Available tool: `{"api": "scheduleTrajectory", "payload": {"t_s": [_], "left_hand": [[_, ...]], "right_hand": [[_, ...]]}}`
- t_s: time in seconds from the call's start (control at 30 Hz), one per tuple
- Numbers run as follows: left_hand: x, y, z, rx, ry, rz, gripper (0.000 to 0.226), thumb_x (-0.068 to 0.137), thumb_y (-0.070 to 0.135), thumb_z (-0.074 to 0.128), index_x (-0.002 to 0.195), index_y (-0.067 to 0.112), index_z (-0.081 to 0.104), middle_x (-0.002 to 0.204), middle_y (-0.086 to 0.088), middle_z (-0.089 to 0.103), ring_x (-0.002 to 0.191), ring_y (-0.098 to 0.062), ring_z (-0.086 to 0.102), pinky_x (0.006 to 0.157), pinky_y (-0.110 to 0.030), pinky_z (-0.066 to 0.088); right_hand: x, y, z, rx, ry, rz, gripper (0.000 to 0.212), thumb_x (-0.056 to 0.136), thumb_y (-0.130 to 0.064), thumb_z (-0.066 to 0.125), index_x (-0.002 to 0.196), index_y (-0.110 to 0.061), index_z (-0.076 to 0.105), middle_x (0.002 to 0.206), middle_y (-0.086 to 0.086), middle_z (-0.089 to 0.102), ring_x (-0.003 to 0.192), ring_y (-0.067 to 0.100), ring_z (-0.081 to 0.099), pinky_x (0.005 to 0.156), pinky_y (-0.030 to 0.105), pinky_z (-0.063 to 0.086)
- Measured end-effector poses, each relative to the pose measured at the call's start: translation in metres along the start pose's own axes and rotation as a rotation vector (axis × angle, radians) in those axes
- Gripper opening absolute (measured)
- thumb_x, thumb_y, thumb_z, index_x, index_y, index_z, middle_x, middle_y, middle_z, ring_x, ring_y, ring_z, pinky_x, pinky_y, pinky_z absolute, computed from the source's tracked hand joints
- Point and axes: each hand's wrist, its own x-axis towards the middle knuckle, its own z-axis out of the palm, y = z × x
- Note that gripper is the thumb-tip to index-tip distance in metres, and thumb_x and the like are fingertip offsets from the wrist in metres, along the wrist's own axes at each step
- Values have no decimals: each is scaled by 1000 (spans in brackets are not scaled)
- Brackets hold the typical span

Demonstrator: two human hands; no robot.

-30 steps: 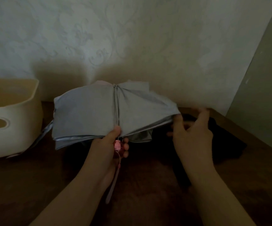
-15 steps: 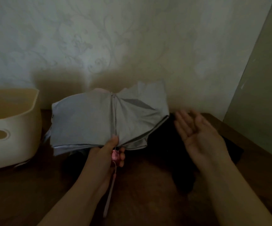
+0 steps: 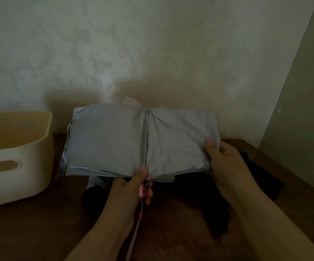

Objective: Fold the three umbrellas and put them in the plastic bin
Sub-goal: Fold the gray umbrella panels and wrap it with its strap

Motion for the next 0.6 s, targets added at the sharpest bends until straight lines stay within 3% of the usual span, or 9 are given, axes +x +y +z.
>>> {"api": "scheduleTrajectory", "payload": {"t_s": [0.07,0.17,0.23,0.27,0.33,0.4,0.5,0.6], "left_hand": [[-2,3,0,-2,-17,6,16,90,18,57,81,5,60,56,-8,53,40,-14,46,35,-22,35],[-4,4,2,-26,-16,-16,16,91,18,56,81,5,60,55,-7,54,40,-14,46,35,-22,34],[-3,3,2,-46,-11,-39,16,91,17,55,82,5,58,55,-8,55,40,-14,46,35,-21,34],[-3,2,2,-53,-9,-48,16,91,17,55,82,5,58,55,-8,56,40,-14,46,35,-21,34],[-1,3,0,-67,-2,-56,14,91,17,55,85,5,58,56,-8,57,40,-14,47,34,-21,35],[0,4,-1,-71,9,-52,13,91,17,55,89,5,59,58,-9,57,40,-14,47,35,-22,35],[1,2,-2,-27,22,-53,17,91,21,57,85,6,60,57,-9,58,42,-17,47,43,-25,34],[1,0,-1,31,8,-75,19,91,21,57,84,4,60,57,-9,63,42,-18,46,44,-25,33]], "right_hand": [[-6,5,2,-57,-70,82,8,90,-30,60,89,-22,59,87,0,67,70,12,66,55,24,55],[-6,1,6,-37,-19,-14,18,94,-23,56,81,-12,61,64,2,62,47,8,54,50,21,47],[-5,-9,10,75,4,-78,21,91,-26,58,79,-9,62,61,0,65,53,11,58,54,21,49],[-6,-14,13,141,-31,-74,22,87,-31,61,85,-10,65,69,0,71,64,14,66,61,23,54],[-10,-13,20,179,-137,11,46,71,-47,66,107,-17,64,93,-3,74,84,16,70,73,29,55],[-19,-1,28,30,-208,99,65,63,-56,62,122,-28,56,103,-9,68,84,11,64,73,28,50],[-24,15,42,-39,-176,50,67,78,-59,48,139,-32,38,124,-13,54,104,9,56,89,26,47],[-24,9,56,-112,-160,-79,57,90,-57,32,140,-31,36,126,-13,48,107,4,52,89,19,43]]}}
